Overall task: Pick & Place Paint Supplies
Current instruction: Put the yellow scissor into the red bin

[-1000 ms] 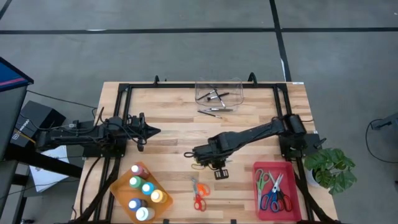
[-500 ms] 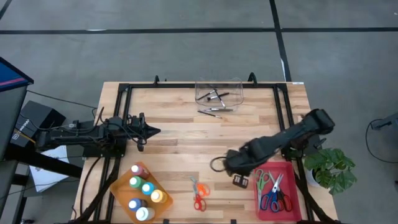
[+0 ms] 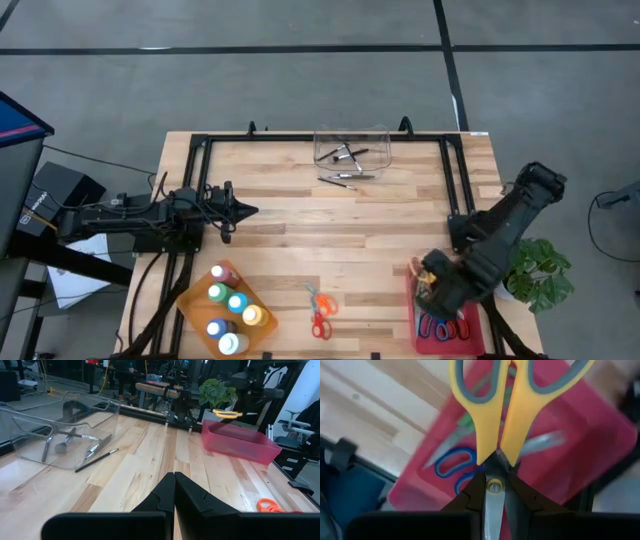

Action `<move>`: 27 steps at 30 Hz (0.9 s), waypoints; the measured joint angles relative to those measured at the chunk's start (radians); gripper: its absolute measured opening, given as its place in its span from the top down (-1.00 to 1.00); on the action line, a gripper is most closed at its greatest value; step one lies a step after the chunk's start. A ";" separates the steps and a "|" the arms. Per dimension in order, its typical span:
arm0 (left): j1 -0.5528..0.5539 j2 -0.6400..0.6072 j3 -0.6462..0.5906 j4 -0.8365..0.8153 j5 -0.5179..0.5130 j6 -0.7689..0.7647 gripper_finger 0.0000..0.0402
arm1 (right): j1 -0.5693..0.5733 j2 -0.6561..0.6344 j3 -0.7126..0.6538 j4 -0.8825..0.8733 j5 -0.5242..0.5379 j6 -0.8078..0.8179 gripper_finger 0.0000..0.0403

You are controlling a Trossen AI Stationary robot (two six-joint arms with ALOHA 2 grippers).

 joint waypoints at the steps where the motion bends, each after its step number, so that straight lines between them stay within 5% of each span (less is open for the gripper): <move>1: 0.000 0.000 0.000 0.000 0.000 0.000 1.00 | 0.024 -0.001 -0.008 0.000 0.000 0.063 0.81; 7: 0.000 0.000 0.000 0.000 0.000 0.000 1.00 | 0.132 -0.003 -0.042 0.034 -0.003 0.365 0.76; 27: 0.000 0.000 0.000 0.000 0.000 0.000 1.00 | 0.149 -0.001 -0.293 0.414 0.004 0.491 0.76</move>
